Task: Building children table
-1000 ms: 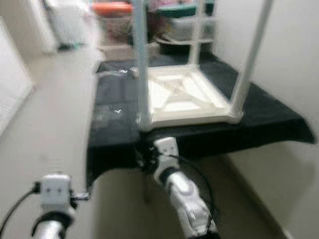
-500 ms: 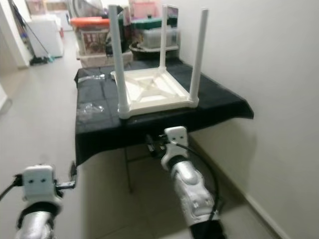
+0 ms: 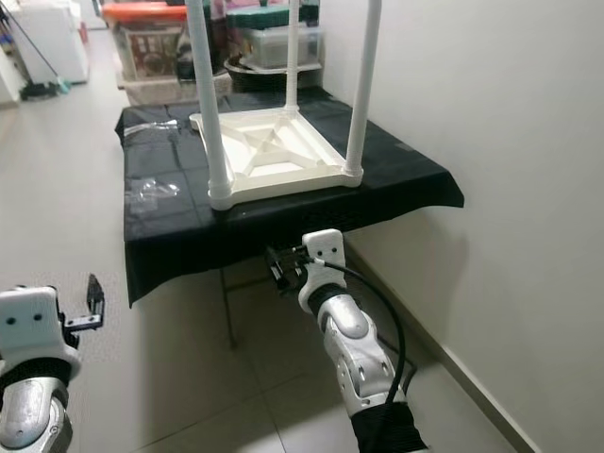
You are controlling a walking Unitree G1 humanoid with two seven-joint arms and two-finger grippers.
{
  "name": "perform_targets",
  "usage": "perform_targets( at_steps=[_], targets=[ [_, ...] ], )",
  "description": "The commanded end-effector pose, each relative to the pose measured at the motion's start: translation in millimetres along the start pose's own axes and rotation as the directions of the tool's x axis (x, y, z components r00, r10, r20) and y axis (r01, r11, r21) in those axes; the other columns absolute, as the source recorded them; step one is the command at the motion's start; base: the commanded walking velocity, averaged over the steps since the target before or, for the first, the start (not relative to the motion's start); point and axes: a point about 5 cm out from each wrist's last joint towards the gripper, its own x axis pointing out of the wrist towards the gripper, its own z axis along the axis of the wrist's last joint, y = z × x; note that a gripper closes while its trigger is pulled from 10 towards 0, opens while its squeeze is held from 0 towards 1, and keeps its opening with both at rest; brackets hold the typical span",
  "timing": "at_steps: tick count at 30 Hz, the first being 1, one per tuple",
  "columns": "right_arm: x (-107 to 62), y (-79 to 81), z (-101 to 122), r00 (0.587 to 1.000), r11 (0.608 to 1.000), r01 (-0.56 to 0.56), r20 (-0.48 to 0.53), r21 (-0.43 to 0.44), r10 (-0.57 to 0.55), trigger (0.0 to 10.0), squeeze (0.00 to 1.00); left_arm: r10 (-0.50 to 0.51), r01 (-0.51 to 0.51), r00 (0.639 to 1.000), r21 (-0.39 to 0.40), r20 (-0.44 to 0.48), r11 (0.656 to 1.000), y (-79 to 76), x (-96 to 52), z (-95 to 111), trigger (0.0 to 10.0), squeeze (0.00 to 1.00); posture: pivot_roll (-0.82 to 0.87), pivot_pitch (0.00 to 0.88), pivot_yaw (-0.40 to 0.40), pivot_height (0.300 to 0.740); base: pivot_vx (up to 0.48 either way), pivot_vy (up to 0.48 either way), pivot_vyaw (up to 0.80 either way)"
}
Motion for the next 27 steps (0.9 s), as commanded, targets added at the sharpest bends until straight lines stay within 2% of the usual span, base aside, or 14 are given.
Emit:
perform_targets(
  at_steps=[1,4,14,15,27],
  targets=[
    [4.6,3.1,2.9,1.0,1.0,-0.004,0.013,0.001,0.004,10.0,0.0,0.013,-0.012,1.0,0.025,-0.017,1.0,3.9,-0.6,-1.2,10.0,0.0,0.07,0.0,-0.032,0.74,0.0,0.0,0.54],
    [10.4,-0.5,9.0,0.999,0.999,0.022,0.029,0.026,-0.023,10.0,0.0,0.015,-0.015,1.0,0.026,-0.014,1.0,4.1,0.2,-0.7,10.0,0.0,0.07,0.0,-0.03,0.74,0.167,0.0,0.0],
    [17.9,-7.2,16.2,0.997,0.998,0.055,0.055,0.008,-0.055,10.0,0.0,0.018,-0.018,1.0,0.022,-0.007,1.0,2.3,3.7,2.1,10.0,0.0,0.07,0.0,-0.033,0.74,0.287,0.0,0.0],
    [19.1,-7.4,16.9,0.996,0.998,0.061,0.059,-0.011,-0.06,10.0,0.0,0.019,-0.019,1.0,0.023,-0.007,1.0,2.5,4.4,2.4,10.0,0.0,0.07,0.0,-0.033,0.74,0.289,0.0,0.0],
    [21.3,-3.9,14.7,0.997,0.998,0.058,0.057,0.009,-0.059,10.0,0.0,0.023,-0.022,1.0,0.023,-0.009,0.999,3.5,4.4,2.4,10.0,0.0,0.08,0.0,-0.034,0.74,0.285,0.0,0.0]
  ],
)
